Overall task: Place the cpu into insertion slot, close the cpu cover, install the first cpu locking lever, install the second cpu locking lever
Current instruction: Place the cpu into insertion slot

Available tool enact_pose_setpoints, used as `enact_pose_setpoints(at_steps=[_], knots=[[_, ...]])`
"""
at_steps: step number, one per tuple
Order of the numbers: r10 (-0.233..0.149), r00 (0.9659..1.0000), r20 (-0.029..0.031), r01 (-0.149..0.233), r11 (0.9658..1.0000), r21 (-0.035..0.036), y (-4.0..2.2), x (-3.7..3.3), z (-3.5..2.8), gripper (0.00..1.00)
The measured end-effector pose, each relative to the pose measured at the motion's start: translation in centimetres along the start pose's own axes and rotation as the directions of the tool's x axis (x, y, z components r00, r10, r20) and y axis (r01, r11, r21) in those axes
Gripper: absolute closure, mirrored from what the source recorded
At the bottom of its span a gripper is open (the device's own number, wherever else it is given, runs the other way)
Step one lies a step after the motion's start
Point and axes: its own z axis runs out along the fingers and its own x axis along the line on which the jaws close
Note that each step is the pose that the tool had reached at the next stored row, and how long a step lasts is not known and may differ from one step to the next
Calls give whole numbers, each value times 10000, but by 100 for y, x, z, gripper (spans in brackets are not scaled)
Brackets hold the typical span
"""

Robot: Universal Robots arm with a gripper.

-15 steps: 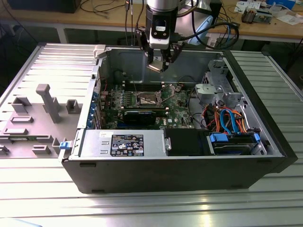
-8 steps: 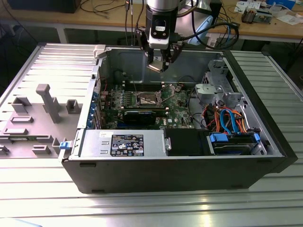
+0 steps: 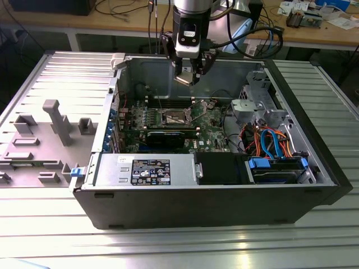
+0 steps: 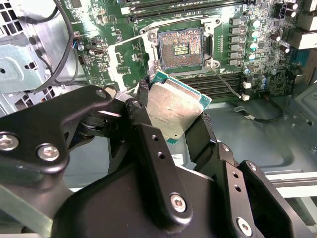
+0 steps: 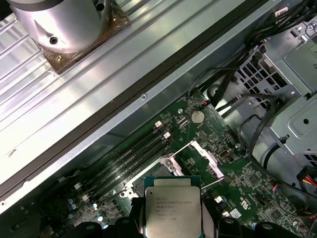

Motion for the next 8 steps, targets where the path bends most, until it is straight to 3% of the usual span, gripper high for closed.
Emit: enact_pose_setpoints(at_steps=[8], knots=[[147,9999,13,-147,9999,-3,0,0,0,45]])
